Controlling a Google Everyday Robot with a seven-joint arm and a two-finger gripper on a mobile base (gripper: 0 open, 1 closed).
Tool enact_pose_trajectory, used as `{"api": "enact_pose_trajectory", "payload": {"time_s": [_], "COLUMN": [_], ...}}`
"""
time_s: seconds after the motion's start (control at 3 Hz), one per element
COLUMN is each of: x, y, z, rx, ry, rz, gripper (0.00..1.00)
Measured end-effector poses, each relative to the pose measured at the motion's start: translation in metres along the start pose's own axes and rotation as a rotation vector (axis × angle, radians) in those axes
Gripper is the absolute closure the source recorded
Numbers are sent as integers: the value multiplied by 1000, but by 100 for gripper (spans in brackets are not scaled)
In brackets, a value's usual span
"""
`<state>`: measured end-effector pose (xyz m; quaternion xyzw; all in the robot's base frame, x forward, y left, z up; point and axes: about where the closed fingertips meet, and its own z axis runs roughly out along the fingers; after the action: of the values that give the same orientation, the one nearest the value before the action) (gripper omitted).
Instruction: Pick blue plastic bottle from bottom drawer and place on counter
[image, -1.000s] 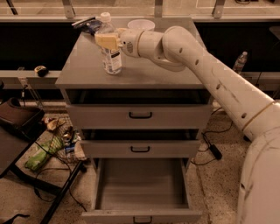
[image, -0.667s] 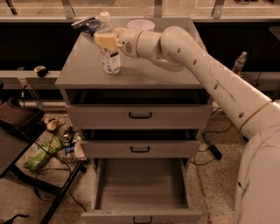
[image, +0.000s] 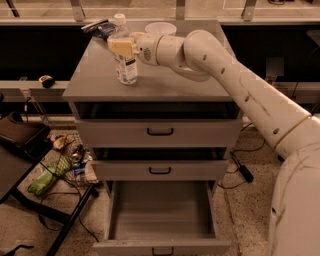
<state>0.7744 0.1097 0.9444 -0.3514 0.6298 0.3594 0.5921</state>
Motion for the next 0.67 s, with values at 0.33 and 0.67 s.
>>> {"api": "enact_pose_trajectory", "payload": {"time_s": [0.33,0.67], "x": [0,0], "y": [0,0], "z": [0,0], "rx": [0,0], "ry": [0,0], "rz": [0,0], "gripper": [27,4]}}
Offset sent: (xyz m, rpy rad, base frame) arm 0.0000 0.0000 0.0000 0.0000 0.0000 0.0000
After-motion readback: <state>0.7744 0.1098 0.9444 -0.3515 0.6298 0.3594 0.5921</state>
